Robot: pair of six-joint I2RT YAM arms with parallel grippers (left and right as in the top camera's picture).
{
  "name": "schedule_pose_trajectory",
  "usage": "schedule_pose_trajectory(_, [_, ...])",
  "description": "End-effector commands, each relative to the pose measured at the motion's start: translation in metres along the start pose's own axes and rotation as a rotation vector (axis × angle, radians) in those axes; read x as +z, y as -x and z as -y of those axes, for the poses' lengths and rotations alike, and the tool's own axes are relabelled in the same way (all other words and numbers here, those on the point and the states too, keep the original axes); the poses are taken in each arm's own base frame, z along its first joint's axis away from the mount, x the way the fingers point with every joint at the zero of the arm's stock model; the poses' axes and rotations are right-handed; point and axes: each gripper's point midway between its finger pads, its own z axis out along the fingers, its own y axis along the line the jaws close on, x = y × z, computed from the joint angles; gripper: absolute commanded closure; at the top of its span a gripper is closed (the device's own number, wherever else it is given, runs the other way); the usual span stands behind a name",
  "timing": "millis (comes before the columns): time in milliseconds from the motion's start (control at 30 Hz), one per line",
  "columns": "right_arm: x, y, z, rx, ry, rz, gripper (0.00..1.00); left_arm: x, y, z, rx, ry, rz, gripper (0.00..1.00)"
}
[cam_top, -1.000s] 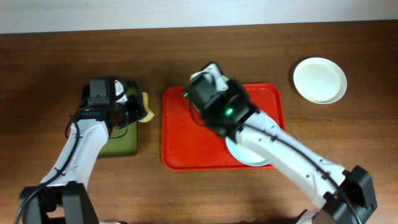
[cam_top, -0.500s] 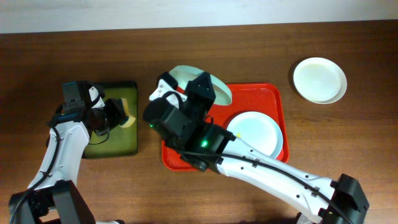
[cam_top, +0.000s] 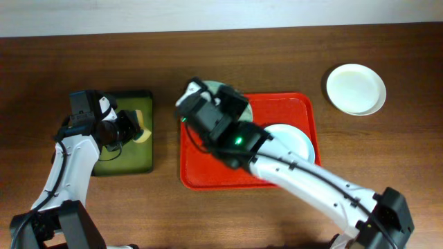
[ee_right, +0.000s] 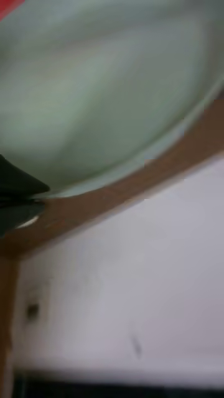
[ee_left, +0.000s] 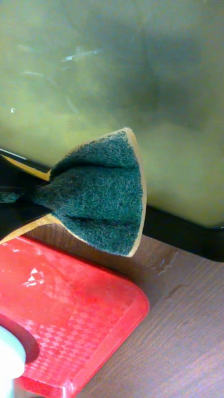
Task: Clean dirty plates on tray and stack at the side
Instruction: 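Lift the pale green plate with the right gripper onto the white plate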
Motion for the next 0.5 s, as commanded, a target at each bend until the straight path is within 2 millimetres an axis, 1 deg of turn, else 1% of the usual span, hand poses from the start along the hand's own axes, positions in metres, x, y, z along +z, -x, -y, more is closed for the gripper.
schedule_pose_trajectory(0, [0.031,-0.022,-0.002,0.366,0.206,-0.033,0.96,-0.003,0.001,0.002,0.019,-0.016,0.005,1.0])
schedule_pose_trajectory(33, [0.037,-0.029,0.0,0.428,0.233,-0.049,0.96,-0.003,0.001,0.002,0.019,-0.015,0.004,1.0])
schedule_pose_trajectory(67, [0.051,-0.042,0.005,0.557,0.293,-0.078,0.96,-0.003,0.001,0.002,0.019,-0.015,0.004,1.0])
schedule_pose_trajectory(100, [0.059,-0.051,0.008,0.647,0.343,-0.097,0.96,-0.003,0.001,0.002,0.02,-0.015,0.004,1.0])
schedule_pose_trajectory(167, [0.077,-0.075,0.017,0.878,0.506,-0.128,0.96,-0.003,0.001,0.002,0.039,-0.015,0.004,1.0])
schedule_pose_trajectory(233, [0.089,-0.099,0.037,1.094,0.658,-0.124,0.96,-0.003,0.001,0.002,0.042,-0.015,0.004,1.0])
schedule_pose_trajectory(300, [0.098,-0.127,0.062,1.26,0.713,-0.121,0.96,-0.003,0.001,0.002,0.041,-0.015,0.005,1.0])
schedule_pose_trajectory(367, [0.106,-0.163,0.086,1.381,0.694,-0.136,0.96,-0.003,0.001,0.002,0.041,-0.015,0.005,1.0])
schedule_pose_trajectory(433, [0.115,-0.215,0.11,1.482,0.611,-0.177,0.96,-0.003,0.001,0.002,0.041,-0.015,0.005,1.0])
schedule_pose_trajectory(467, [0.118,-0.245,0.121,1.535,0.558,-0.207,0.96,-0.003,0.001,0.002,0.041,-0.015,0.005,1.0])
